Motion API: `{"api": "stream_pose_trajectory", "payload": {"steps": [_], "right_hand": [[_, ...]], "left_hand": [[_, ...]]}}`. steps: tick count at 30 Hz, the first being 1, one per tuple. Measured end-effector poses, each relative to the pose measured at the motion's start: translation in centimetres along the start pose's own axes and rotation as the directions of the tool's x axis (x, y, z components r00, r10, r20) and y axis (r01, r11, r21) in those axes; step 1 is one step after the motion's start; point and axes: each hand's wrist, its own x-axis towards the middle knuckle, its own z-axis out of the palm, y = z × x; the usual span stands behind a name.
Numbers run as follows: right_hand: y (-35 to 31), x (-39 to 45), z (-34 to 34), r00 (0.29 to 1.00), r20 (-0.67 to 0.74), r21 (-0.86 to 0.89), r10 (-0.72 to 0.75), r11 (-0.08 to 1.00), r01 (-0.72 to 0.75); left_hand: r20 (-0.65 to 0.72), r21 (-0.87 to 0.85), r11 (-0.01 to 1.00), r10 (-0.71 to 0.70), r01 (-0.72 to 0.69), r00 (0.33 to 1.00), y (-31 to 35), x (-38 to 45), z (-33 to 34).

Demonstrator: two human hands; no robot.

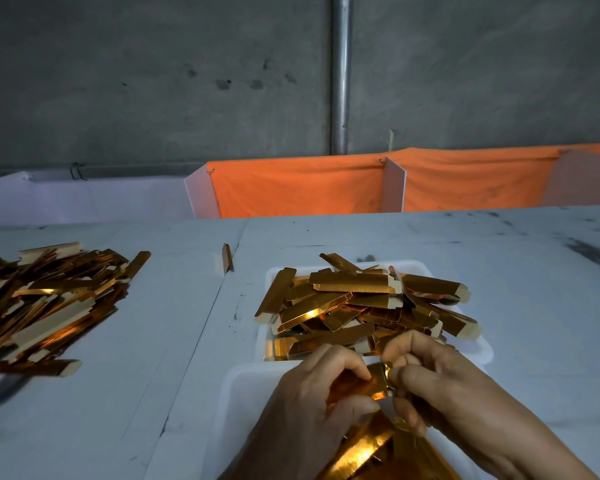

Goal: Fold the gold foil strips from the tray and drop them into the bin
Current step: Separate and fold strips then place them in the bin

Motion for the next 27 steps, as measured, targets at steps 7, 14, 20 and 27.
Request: {"api": "stream_pose_trajectory", "payload": {"steps": [7,14,20,27], "right_hand": [[-0.23,-0.13,0.32,0.999,-0.019,-0.143,-0.030,0.989,0.027],[-0.37,-0.40,0.54,0.998,-0.019,-0.206,-0.059,0.977,0.053],[-0.35,-0.32,0.70,0.997,-0.072,-0.114,-0.026,0.993,0.018],[-0.42,-0.39,0.52,0.996,-0.047,-0.218,-0.071,0.974,0.059]], "left_hand": [[-0.023,0.105,0.990,0.097,-0.094,0.995,-0.22,0.03,0.29],[-0.051,0.198,0.965,0.184,-0.171,0.982,-0.82,-0.05,0.33],[-0.104,0.350,0.902,0.306,-0.253,0.946,-0.46,0.08,0.40],[-0.130,0.344,0.901,0.324,-0.263,0.937,-0.36,0.12,0.67]]}}
